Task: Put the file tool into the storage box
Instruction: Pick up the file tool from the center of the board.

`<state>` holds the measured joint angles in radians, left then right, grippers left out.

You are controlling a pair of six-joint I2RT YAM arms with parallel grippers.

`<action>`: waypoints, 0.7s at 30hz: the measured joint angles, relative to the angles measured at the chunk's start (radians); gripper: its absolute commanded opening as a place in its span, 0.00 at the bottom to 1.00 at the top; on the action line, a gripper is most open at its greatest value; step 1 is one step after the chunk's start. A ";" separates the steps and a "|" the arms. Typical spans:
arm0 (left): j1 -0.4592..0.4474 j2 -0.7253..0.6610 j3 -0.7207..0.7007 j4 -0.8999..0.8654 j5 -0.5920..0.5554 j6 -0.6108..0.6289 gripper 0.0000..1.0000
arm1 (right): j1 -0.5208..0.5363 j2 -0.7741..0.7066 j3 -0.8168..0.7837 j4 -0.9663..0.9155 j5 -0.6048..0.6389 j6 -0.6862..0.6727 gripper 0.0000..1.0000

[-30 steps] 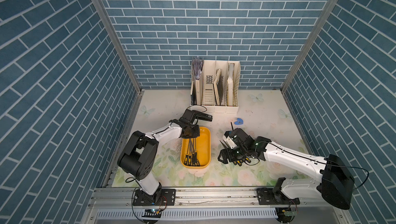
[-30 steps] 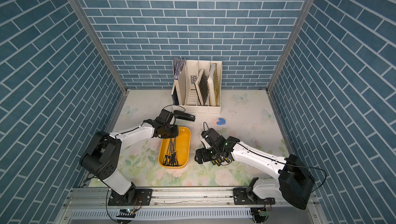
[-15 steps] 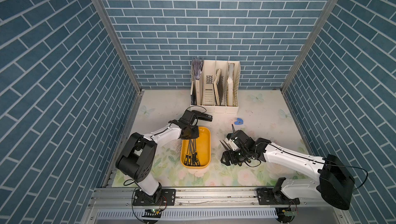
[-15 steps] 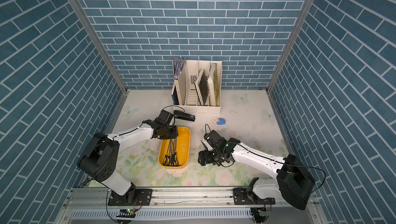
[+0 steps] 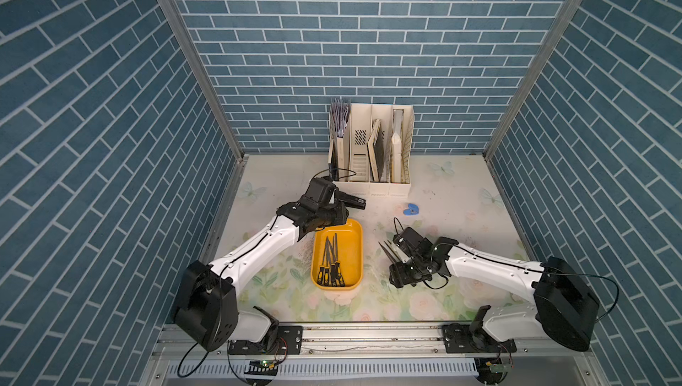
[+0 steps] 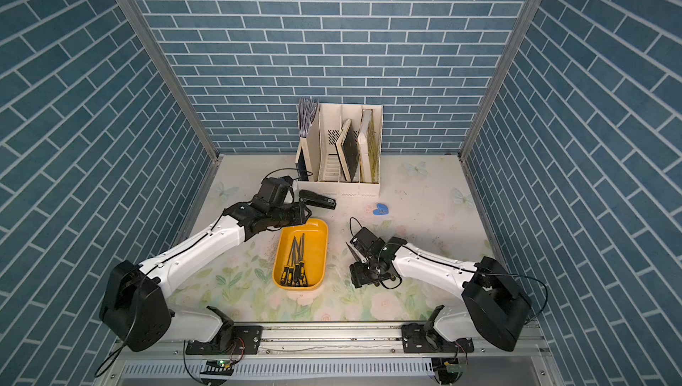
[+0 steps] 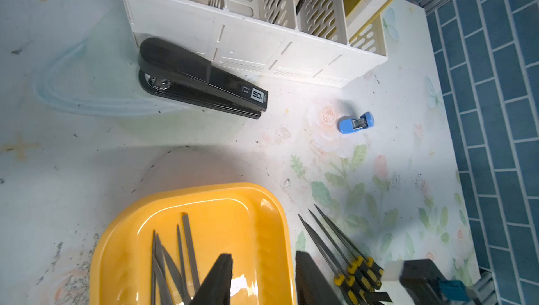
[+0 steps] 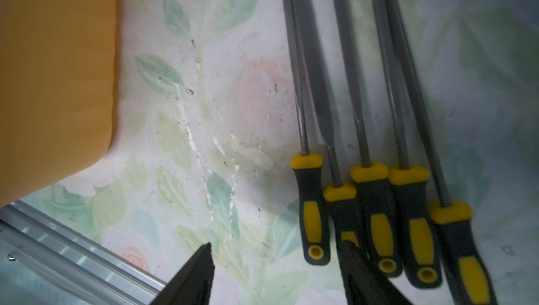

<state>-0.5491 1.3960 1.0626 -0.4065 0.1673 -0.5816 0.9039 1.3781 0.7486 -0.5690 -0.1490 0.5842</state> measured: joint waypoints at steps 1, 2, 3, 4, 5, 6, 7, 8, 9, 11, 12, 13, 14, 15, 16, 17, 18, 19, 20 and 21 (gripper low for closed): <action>-0.002 -0.003 -0.001 0.000 0.002 -0.003 0.41 | 0.000 0.005 0.000 0.001 0.000 -0.003 0.68; -0.003 -0.008 -0.003 0.000 0.003 -0.006 0.41 | 0.000 0.011 0.000 0.002 0.000 -0.006 0.67; -0.003 -0.013 -0.008 0.001 0.006 -0.009 0.40 | 0.000 0.016 0.000 0.003 0.000 -0.008 0.67; -0.003 -0.017 -0.012 0.001 0.006 -0.010 0.40 | 0.000 0.020 0.000 0.005 0.000 -0.009 0.66; -0.003 -0.022 -0.016 0.000 0.007 -0.013 0.41 | 0.000 0.022 0.000 0.012 0.000 -0.010 0.66; -0.003 -0.024 -0.019 0.000 0.006 -0.014 0.41 | 0.000 0.026 0.000 0.018 0.000 -0.012 0.66; -0.003 -0.026 -0.022 0.000 0.006 -0.014 0.41 | 0.000 0.028 0.001 0.024 0.000 -0.014 0.65; -0.003 -0.027 -0.024 0.000 0.006 -0.016 0.41 | 0.000 0.033 0.002 0.032 0.000 -0.016 0.65; -0.003 -0.028 -0.026 0.000 0.006 -0.017 0.41 | 0.001 0.038 0.003 0.039 -0.001 -0.016 0.65; -0.003 -0.029 -0.029 0.000 0.006 -0.017 0.41 | 0.006 0.054 0.004 0.040 -0.005 -0.016 0.65; -0.003 -0.029 -0.029 0.000 0.006 -0.017 0.41 | 0.010 0.058 0.005 0.043 -0.004 -0.016 0.64; -0.003 -0.029 -0.029 0.000 0.006 -0.017 0.41 | 0.014 0.062 0.005 0.043 -0.005 -0.016 0.64; -0.003 -0.029 -0.030 0.000 0.005 -0.017 0.41 | 0.019 0.066 0.005 0.042 -0.004 -0.016 0.64; -0.003 -0.029 -0.030 0.000 0.005 -0.017 0.41 | 0.022 0.069 0.005 0.041 -0.004 -0.016 0.64; -0.003 -0.029 -0.031 0.000 0.005 -0.017 0.41 | 0.026 0.071 0.005 0.040 -0.004 -0.016 0.64; -0.003 -0.029 -0.031 0.000 0.005 -0.017 0.41 | 0.028 0.072 0.005 0.039 -0.004 -0.016 0.64; -0.003 -0.029 -0.031 0.000 0.005 -0.017 0.41 | 0.031 0.072 0.005 0.038 -0.004 -0.016 0.64; -0.003 -0.029 -0.031 0.000 0.005 -0.017 0.41 | 0.032 0.072 0.005 0.038 -0.004 -0.016 0.64; -0.003 -0.029 -0.031 0.000 0.005 -0.017 0.41 | 0.032 0.072 0.005 0.038 -0.004 -0.016 0.64; -0.003 -0.029 -0.031 0.000 0.003 -0.017 0.41 | 0.033 0.072 0.005 0.038 -0.004 -0.016 0.63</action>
<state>-0.5522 1.3666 1.0317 -0.4065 0.1699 -0.5987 0.9371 1.4502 0.7536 -0.5308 -0.1528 0.5682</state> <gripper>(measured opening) 0.407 0.640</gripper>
